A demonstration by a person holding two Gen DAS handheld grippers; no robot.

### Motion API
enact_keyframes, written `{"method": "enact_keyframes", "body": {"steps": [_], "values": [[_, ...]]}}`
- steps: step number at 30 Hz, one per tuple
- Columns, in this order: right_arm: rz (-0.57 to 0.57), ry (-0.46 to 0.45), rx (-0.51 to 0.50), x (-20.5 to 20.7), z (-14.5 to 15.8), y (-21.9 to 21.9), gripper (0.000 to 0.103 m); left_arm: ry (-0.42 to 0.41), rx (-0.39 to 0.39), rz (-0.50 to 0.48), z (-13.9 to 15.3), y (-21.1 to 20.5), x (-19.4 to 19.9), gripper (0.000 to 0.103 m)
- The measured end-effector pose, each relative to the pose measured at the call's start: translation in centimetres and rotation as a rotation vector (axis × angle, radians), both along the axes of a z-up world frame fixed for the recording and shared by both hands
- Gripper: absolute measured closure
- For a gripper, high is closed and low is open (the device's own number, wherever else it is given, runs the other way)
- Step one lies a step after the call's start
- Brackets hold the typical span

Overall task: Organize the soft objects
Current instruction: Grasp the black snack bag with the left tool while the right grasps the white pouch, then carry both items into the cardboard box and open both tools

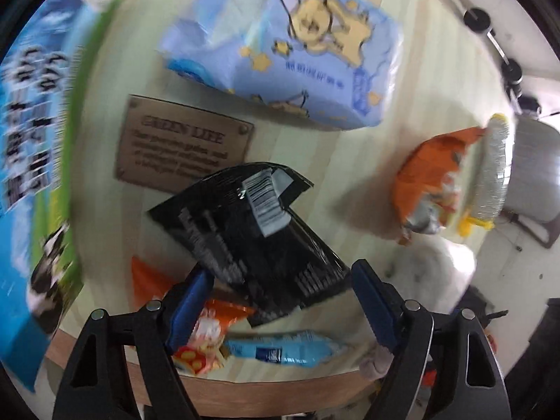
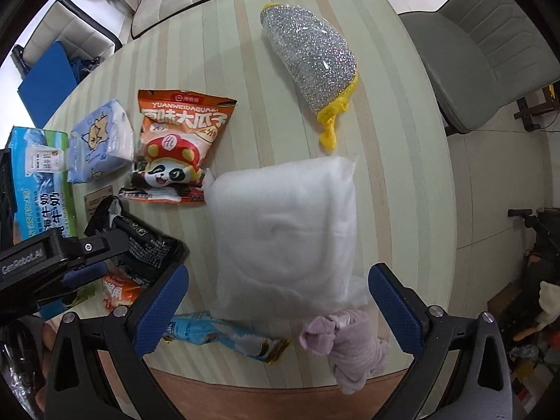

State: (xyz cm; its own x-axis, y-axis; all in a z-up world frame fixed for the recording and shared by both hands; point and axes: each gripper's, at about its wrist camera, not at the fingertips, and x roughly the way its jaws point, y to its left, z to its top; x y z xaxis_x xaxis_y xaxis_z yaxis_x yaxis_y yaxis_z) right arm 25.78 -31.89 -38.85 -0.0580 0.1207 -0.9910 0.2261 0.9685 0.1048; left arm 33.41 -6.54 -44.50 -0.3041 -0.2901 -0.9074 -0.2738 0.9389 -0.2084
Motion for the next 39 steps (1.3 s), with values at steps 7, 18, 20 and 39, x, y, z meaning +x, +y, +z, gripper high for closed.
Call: {"method": "enact_keyframes", "body": {"steps": [7,18,20,39], "values": [[0.04,0.013,-0.052,1.3,-2.2,0.7,0.0,-0.025,0.075,-0.068,1.2,-1.6,0.7,0.03],[0.026,0.08,-0.003,1.5,-6.6,2.1,0.011,-0.171,0.148,-0.14,6.7,-1.9,-2.4,0.06],[0.03,0.05,0.01,1.1,-6.6,2.1,0.015,-0.196,0.152,-0.15,8.2,-2.2,-2.8,0.06],[0.115,-0.242,0.283,-2.4,11.8,5.1,0.026,-0.496,-0.035,-0.066,32.8,8.0,-7.4,0.06]]}}
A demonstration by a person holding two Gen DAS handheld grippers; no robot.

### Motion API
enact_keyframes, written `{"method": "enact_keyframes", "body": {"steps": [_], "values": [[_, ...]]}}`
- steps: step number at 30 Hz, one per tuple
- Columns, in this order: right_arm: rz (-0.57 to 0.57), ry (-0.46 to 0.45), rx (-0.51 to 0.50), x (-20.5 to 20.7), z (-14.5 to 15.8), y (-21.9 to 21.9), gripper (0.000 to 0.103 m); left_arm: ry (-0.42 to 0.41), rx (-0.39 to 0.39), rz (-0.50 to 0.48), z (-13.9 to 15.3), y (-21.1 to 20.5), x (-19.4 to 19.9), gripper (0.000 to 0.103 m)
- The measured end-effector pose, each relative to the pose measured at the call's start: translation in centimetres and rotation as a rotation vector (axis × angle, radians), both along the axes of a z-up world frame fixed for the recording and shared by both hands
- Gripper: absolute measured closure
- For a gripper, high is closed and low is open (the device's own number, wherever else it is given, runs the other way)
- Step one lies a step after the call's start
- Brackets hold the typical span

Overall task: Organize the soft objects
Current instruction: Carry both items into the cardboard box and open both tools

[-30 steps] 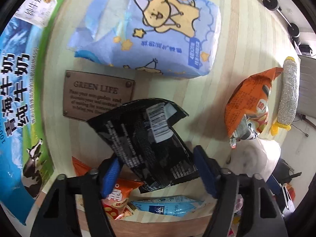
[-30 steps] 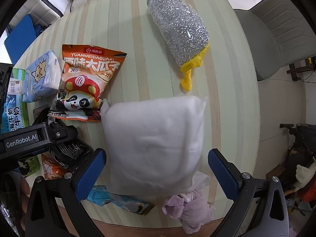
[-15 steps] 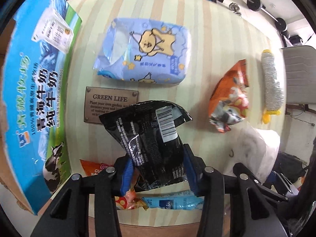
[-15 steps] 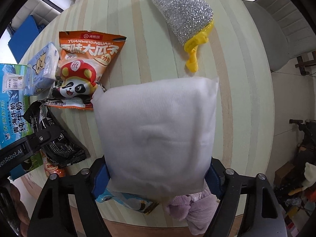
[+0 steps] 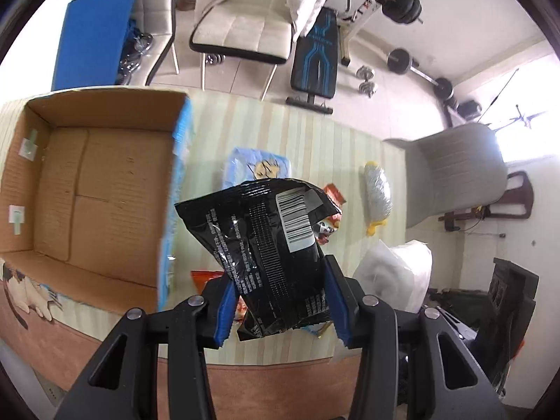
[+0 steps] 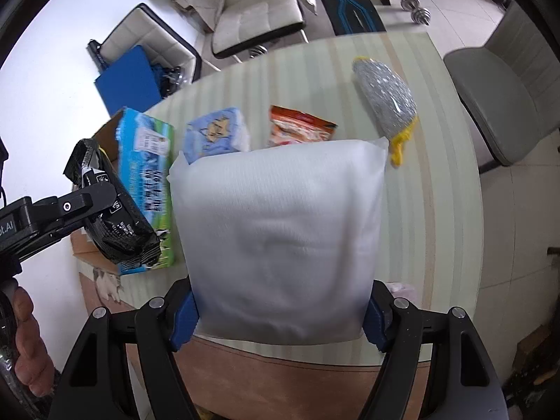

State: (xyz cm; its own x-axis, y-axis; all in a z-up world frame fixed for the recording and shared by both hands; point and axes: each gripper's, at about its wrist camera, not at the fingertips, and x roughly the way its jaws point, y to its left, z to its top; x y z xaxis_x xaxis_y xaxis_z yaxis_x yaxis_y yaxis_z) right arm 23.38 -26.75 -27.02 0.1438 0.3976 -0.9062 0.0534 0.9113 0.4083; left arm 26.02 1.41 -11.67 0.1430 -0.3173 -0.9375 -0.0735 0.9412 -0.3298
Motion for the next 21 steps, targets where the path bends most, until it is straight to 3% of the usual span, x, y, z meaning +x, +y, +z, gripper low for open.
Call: {"method": "enact_keyframes", "body": {"steps": [1,4,7,8,13,15,21], "values": [[0.012,-0.02,0.013,0.1,1.7,1.0,0.026,-0.006,-0.013,0.01,1.4,1.7,-0.2,0.06],[0.04,-0.065,0.062,-1.0,7.9,5.3,0.026,-0.031,-0.015,0.036,2.2,4.7,0.1,0.06],[0.084,-0.102,0.066,-1.0,11.6,10.3,0.026,-0.041,0.008,0.056,2.9,9.7,0.8,0.06],[0.094,-0.106,0.067,-0.3,11.9,12.3,0.026,-0.042,0.017,0.06,1.7,10.8,1.6,0.06],[0.125,-0.093,0.054,4.2,11.1,22.7,0.026,0.01,0.042,0.045,-1.2,18.1,5.0,0.061],[0.129,-0.087,0.03,6.2,10.3,26.4,0.026,0.038,0.045,0.024,-3.6,19.3,7.3,0.06],[0.136,-0.025,-0.077,12.7,4.4,34.0,0.026,0.12,0.048,-0.062,-9.5,21.4,12.1,0.061]]}}
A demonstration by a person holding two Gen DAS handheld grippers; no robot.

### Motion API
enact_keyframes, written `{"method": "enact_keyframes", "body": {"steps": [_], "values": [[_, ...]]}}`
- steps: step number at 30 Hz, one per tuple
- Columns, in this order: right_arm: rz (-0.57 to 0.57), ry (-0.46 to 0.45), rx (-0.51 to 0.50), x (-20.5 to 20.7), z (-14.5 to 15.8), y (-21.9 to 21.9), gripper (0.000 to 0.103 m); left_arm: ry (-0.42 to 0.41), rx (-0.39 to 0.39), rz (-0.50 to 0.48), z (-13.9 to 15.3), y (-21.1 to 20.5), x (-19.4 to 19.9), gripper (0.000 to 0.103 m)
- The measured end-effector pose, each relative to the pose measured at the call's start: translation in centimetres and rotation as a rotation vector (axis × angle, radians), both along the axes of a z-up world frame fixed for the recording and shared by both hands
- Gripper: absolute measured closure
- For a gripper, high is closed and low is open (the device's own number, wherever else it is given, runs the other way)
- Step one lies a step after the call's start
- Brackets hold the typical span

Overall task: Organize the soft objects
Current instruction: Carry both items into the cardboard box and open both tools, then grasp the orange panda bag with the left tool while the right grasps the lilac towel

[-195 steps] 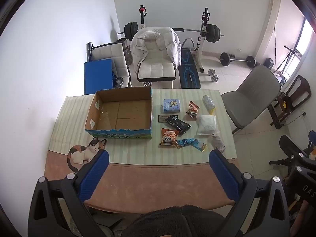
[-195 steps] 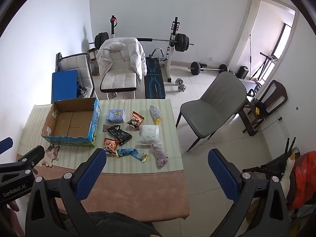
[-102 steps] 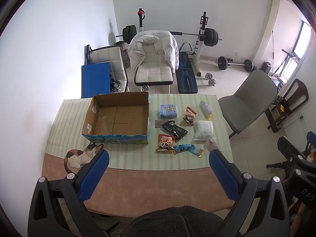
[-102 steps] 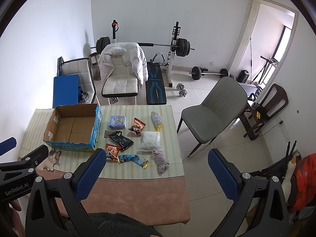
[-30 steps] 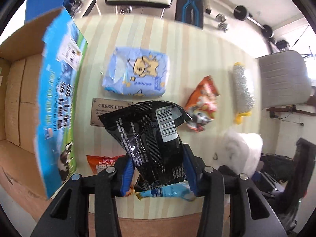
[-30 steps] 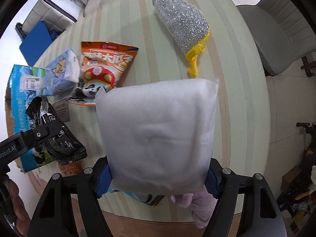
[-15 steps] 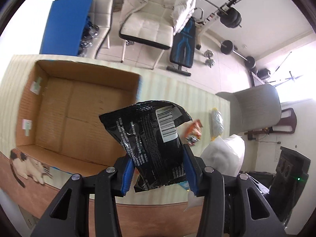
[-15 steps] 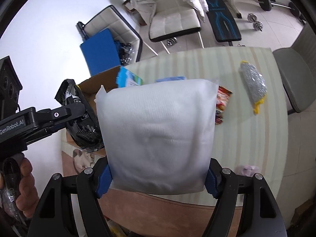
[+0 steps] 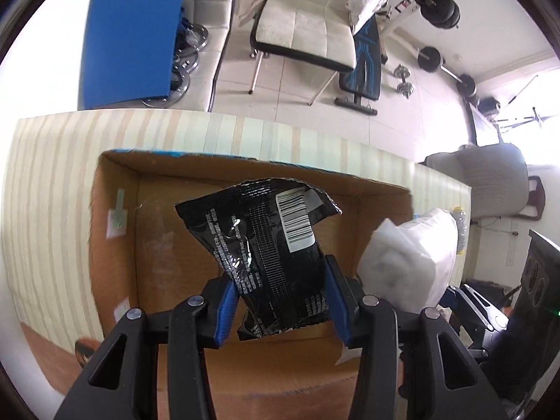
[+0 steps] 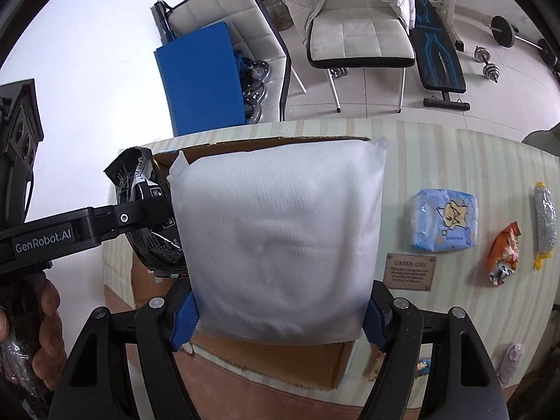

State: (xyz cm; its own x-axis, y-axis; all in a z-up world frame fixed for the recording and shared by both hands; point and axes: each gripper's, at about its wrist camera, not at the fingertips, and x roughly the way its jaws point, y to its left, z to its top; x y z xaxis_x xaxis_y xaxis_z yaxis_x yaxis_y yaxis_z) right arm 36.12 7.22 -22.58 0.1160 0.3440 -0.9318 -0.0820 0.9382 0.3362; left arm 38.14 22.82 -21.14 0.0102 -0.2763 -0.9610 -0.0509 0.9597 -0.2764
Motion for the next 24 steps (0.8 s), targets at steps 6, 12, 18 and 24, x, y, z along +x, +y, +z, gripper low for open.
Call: {"method": "enact_keyframes", "body": {"steps": [6,12,18,24], "values": [[0.018,0.062,-0.128,3.0,-5.8,2.7,0.026,0.067,-0.002,-0.085,-5.1,-0.2,1.9,0.06],[0.027,0.099,-0.22,4.4,-10.1,3.3,0.026,0.106,0.007,-0.165,-8.0,-1.0,3.0,0.06],[0.022,0.122,-0.264,4.8,-11.6,4.0,0.024,0.165,0.001,-0.167,-9.0,-1.1,3.7,0.054],[0.01,0.075,-0.274,4.7,-10.0,3.6,0.002,0.08,0.069,-0.158,-6.6,-0.1,3.6,0.017]]}}
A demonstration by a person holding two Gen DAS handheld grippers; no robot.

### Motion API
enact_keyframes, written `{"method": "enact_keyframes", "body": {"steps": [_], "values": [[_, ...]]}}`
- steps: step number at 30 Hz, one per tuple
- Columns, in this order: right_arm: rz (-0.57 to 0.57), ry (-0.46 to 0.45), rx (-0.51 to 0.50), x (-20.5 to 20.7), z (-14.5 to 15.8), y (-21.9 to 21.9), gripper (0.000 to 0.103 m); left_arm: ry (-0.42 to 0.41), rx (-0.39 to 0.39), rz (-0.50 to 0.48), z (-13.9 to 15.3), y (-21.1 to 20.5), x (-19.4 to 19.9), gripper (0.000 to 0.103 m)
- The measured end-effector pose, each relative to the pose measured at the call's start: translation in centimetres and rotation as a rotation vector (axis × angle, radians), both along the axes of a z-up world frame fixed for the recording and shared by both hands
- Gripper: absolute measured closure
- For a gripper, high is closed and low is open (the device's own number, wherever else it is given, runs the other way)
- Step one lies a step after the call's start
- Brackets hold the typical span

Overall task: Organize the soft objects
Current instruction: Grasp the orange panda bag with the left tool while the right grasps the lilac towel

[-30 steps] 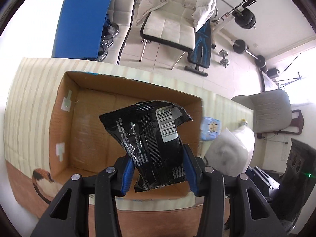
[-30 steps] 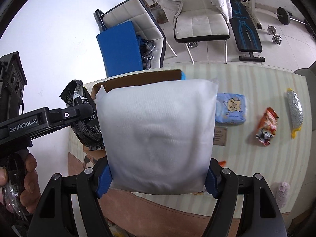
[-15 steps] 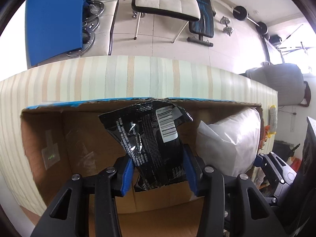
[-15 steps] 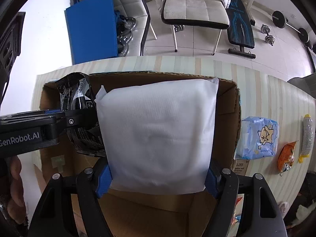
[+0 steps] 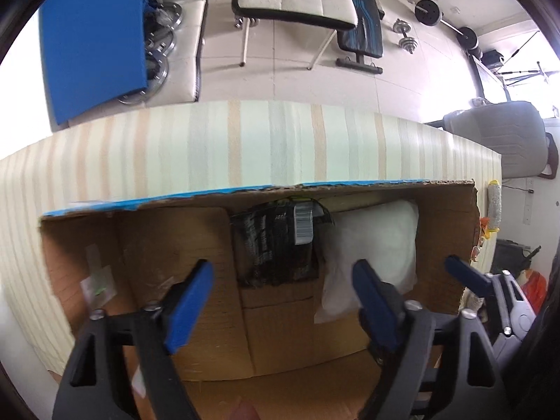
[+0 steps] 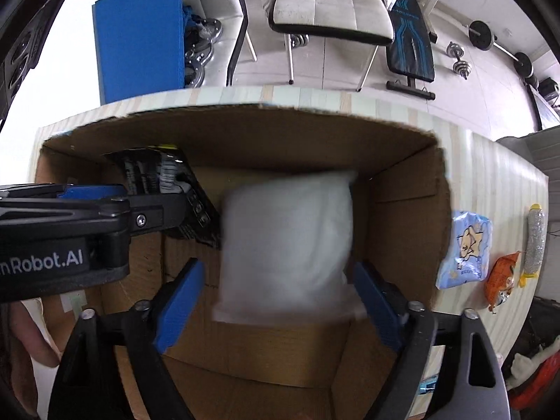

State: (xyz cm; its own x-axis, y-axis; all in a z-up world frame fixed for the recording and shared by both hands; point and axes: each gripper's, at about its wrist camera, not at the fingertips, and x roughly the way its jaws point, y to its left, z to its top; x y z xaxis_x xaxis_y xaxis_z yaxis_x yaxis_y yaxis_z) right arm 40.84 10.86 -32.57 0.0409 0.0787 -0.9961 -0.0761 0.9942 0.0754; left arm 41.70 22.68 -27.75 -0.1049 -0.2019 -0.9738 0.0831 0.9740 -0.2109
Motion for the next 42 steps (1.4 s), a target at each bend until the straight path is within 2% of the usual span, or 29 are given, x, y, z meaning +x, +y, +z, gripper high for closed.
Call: {"method": "enact_keyframes", "body": {"steps": [4,9,11,13,16,18,19,22,24,27,30,32,36,42], "values": [[-0.027,-0.056,0.017,-0.6,2.5,-0.4,0.0,-0.085,0.053,0.029,2.4,1.0,-1.2,0.008],[-0.033,-0.133,0.032,-2.6,5.1,-1.0,0.0,-0.195,0.078,0.069,5.4,1.8,-3.7,0.004],[-0.044,-0.155,0.07,-3.5,6.4,-1.7,0.0,-0.242,0.077,0.074,7.0,1.4,-4.9,0.004],[-0.056,-0.227,0.113,-4.8,8.0,-3.1,0.0,-0.301,0.073,0.076,8.9,0.5,-6.0,0.004],[-0.067,-0.394,0.148,-7.5,11.1,-6.2,0.0,-0.398,0.061,0.051,11.9,-2.4,-7.5,0.004],[-0.089,-0.453,0.162,-9.2,12.8,-8.9,0.0,-0.422,0.008,0.053,13.5,-4.7,-8.2,0.004],[-0.105,-0.468,0.168,-9.8,13.6,-10.3,0.0,-0.413,-0.051,0.052,14.2,-6.2,-8.6,0.004],[-0.144,-0.466,0.175,-11.7,15.3,-15.9,0.0,-0.34,-0.165,0.012,14.5,-10.9,-9.3,0.004],[-0.168,-0.433,0.121,-13.0,15.6,-20.1,0.0,-0.297,-0.176,-0.043,13.8,-15.0,-10.5,0.004],[-0.235,-0.355,0.052,-15.1,14.6,-26.8,0.0,-0.196,-0.178,-0.111,10.7,-20.5,-13.5,0.004],[-0.259,-0.253,0.014,-17.4,11.1,-32.7,0.0,-0.089,-0.143,-0.169,6.2,-25.0,-17.4,0.008],[-0.255,-0.18,-0.003,-18.9,8.2,-35.5,0.0,-0.048,-0.079,-0.182,3.3,-26.8,-19.8,0.014],[-0.226,-0.087,-0.036,-22.4,3.0,-38.6,0.0,0.039,-0.002,-0.09,-1.9,-26.8,-22.5,0.014],[-0.168,-0.031,-0.067,-24.8,-1.6,-39.7,0.0,0.089,0.104,0.068,-6.4,-26.4,-23.2,0.014]]}}
